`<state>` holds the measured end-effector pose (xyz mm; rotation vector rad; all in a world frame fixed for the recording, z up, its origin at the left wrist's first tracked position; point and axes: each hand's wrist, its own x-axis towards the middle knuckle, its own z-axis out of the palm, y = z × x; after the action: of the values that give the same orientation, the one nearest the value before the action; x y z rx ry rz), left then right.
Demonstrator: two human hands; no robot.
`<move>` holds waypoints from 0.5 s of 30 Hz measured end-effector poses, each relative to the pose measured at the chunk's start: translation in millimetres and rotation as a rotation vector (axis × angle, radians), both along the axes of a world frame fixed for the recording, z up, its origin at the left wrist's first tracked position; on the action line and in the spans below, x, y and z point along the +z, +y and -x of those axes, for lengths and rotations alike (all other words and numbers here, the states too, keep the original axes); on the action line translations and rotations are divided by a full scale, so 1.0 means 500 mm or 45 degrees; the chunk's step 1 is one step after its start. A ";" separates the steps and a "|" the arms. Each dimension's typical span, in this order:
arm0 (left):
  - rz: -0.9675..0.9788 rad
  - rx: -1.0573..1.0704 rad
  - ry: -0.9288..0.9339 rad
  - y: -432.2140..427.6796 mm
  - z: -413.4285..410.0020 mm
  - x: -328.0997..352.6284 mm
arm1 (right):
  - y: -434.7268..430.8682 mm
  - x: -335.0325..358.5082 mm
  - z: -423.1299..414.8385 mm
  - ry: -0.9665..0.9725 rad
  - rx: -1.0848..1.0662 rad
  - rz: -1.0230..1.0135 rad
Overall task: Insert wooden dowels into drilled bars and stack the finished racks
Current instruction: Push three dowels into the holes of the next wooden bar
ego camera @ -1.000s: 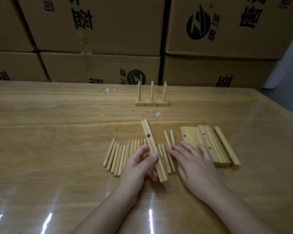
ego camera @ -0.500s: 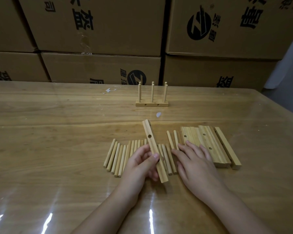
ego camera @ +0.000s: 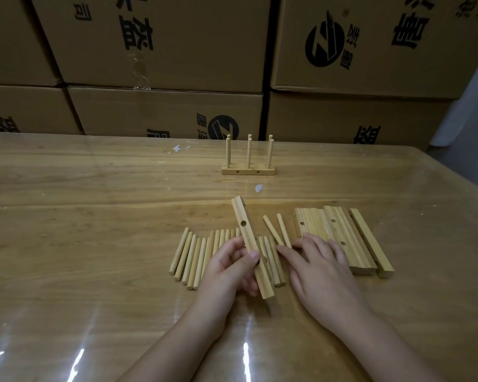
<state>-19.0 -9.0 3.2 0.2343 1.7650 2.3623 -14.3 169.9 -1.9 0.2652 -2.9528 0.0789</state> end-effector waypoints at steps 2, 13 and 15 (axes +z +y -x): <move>0.002 -0.002 0.002 0.000 -0.001 0.001 | 0.001 0.001 -0.001 0.002 0.007 0.014; 0.002 -0.015 -0.014 0.000 0.001 -0.002 | -0.004 0.009 -0.008 0.162 0.025 0.087; 0.002 -0.015 -0.022 -0.001 0.001 -0.004 | -0.004 0.008 -0.008 0.140 0.028 0.067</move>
<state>-19.8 -9.3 1.4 0.2232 1.7534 2.3475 -10.3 167.7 2.2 0.2855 -2.8340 0.1403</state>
